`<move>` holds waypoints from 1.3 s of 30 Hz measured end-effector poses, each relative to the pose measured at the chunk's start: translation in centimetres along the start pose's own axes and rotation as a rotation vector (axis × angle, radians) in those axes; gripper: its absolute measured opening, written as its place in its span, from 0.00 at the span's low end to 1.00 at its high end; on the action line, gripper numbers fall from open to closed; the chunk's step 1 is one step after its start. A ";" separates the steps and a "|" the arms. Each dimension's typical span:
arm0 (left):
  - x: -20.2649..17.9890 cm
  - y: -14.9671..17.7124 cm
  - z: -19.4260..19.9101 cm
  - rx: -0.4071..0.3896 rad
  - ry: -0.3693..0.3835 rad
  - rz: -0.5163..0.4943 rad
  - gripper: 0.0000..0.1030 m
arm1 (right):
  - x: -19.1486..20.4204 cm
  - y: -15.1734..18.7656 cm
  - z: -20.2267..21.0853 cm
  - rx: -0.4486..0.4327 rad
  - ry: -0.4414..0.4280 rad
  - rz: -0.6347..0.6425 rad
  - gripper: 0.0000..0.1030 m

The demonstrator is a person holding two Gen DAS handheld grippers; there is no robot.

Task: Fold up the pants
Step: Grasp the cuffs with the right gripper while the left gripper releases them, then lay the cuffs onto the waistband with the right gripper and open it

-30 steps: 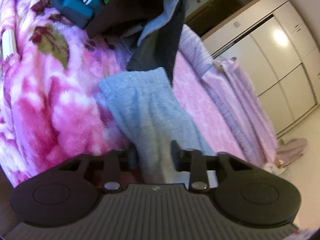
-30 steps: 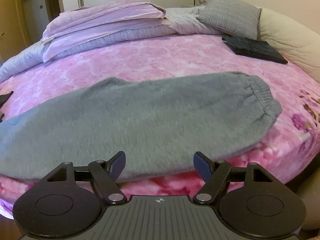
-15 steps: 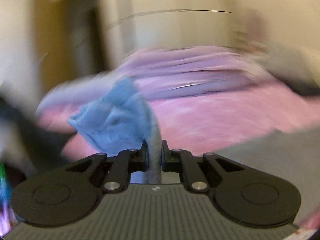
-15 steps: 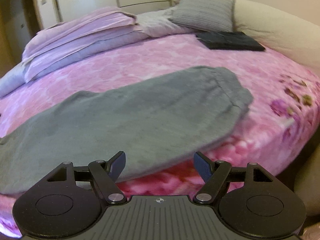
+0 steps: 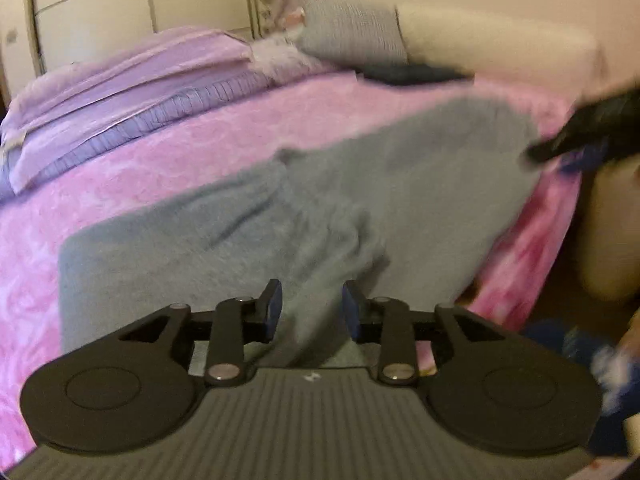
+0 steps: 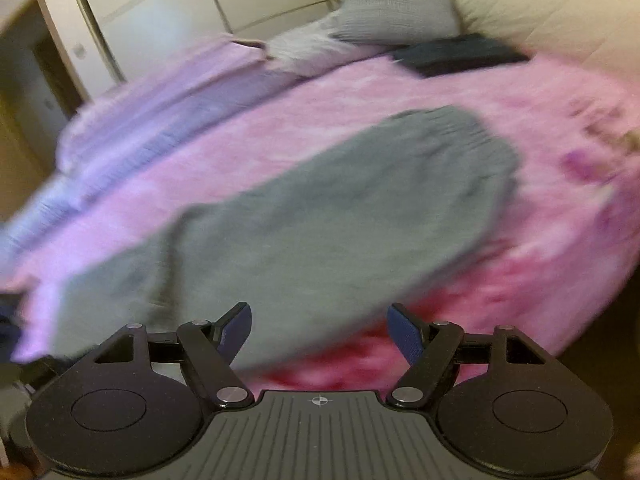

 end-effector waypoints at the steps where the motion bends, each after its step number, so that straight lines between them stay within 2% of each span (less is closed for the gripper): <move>1: 0.3 -0.2 1.2 -0.020 -0.002 0.037 0.29 | 0.6 0.2 -0.8 0.013 -0.067 -0.039 0.70; 4: 3.2 0.1 3.4 -0.029 -0.042 0.189 0.28 | 2.8 1.4 -3.8 0.083 -0.235 -0.148 0.69; 6: 5.3 0.7 4.3 -0.027 -0.066 0.291 0.27 | 4.2 2.2 -6.0 0.146 -0.282 -0.201 0.66; 7: 6.4 1.1 4.3 -0.022 -0.077 0.329 0.27 | 4.8 2.6 -7.1 0.178 -0.289 -0.218 0.63; 9: 8.0 2.0 4.6 -0.011 -0.100 0.391 0.27 | 6.0 3.2 -9.0 0.225 -0.245 -0.243 0.60; 13: 10.0 3.3 4.8 -0.019 -0.084 0.482 0.27 | 8.1 3.3 -10.7 0.154 -0.197 -0.235 0.56; 14: 10.2 3.5 4.6 -0.015 -0.079 0.495 0.27 | 8.5 3.3 -11.1 0.139 -0.182 -0.233 0.53; 15: 10.3 3.7 4.7 -0.013 -0.080 0.505 0.27 | 8.6 3.3 -11.7 0.125 -0.167 -0.228 0.33; 16: 10.3 4.0 4.7 -0.008 -0.085 0.512 0.25 | 8.7 3.4 -12.1 0.115 -0.160 -0.223 0.20; 18: 10.5 4.2 4.5 -0.001 -0.085 0.521 0.22 | 9.0 3.4 -11.6 0.066 -0.167 -0.188 0.19; 21: 10.6 3.6 4.8 -0.020 -0.069 0.514 0.21 | 10.4 3.4 -8.4 -0.112 -0.208 -0.027 0.18; 24: 10.6 3.0 4.5 -0.027 -0.061 0.484 0.21 | 9.4 3.5 -6.5 -0.192 -0.139 -0.003 0.18; 25: 10.6 3.0 4.3 -0.027 -0.055 0.481 0.21 | 8.5 3.7 -6.9 -0.180 -0.101 -0.022 0.18; 28: 10.5 3.6 3.5 0.004 -0.057 0.491 0.20 | 5.8 4.4 -9.6 -0.011 -0.085 -0.108 0.18; 33: 10.6 4.0 3.7 0.012 -0.064 0.499 0.18 | 5.1 4.4 -9.4 -0.014 -0.118 -0.120 0.18; 36: 11.1 4.2 3.8 0.015 -0.076 0.513 0.17 | 5.3 3.8 -8.4 -0.066 -0.136 -0.125 0.18; 39: 11.4 4.4 3.8 0.019 -0.077 0.519 0.17 | 6.4 3.8 -8.3 -0.086 -0.097 -0.052 0.18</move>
Point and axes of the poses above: each gripper's, at about its wrist camera, not at the fingertips, and z roughly against the way its jaws point, x to its left, y to its underside, the point moved 2 cm from there along -z, roughly the way its jaws point, and after that the axes turned 1 degree about -z, right-handed, at the moved point
